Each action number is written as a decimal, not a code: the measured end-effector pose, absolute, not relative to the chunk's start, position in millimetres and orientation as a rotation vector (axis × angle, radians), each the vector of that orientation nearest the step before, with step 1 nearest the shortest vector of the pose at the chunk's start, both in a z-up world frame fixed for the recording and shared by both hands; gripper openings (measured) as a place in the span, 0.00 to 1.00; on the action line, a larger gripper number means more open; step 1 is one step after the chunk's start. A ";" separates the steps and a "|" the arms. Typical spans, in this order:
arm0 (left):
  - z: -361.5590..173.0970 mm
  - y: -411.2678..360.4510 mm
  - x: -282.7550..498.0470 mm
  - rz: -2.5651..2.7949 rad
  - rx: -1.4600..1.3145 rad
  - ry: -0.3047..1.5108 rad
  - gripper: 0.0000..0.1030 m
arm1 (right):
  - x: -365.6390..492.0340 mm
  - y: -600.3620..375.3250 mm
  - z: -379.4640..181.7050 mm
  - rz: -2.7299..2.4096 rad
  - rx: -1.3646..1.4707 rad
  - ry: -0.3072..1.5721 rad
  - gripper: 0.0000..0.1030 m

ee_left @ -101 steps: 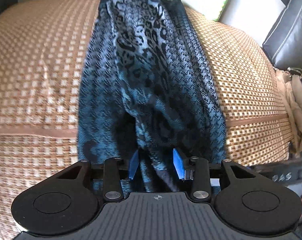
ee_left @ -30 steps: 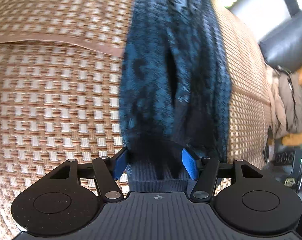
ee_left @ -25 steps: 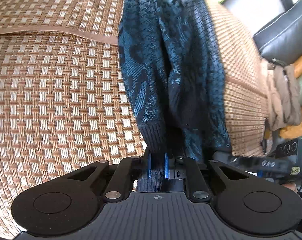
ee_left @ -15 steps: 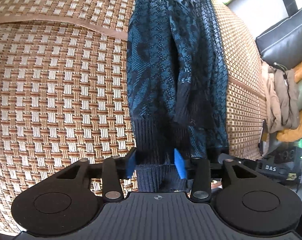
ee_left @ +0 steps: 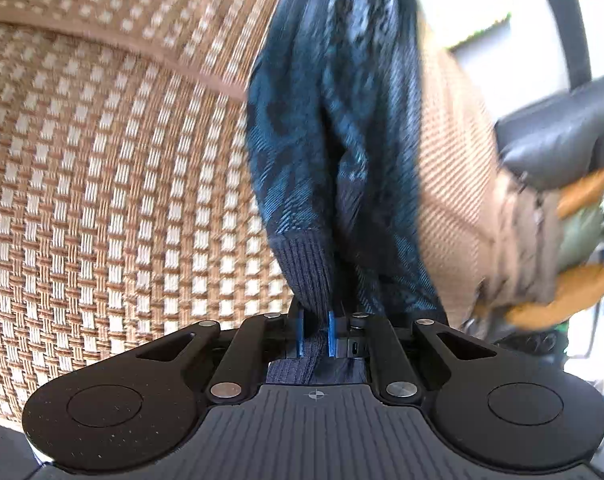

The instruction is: Fold clothes

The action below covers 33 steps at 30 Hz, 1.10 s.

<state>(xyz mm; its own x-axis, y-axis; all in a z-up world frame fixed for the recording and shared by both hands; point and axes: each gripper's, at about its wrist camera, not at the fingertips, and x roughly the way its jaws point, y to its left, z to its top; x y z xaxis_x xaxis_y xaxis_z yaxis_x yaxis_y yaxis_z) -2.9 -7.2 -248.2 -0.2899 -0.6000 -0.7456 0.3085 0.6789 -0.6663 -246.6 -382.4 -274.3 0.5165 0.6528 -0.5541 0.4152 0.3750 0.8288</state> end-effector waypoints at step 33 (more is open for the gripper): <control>-250.5 -151.8 107.2 -0.764 0.014 1.266 0.62 | -11.2 -437.4 -287.2 0.081 0.737 0.936 0.58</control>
<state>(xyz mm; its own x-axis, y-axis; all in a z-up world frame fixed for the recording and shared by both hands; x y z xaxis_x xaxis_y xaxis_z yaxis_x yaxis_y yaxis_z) 107.2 -151.8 -250.5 0.0916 -0.5075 -0.8568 0.5218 0.7573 -0.3928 -11.2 -437.4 -287.2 0.6084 0.3686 -0.7028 0.2430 0.7565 0.6072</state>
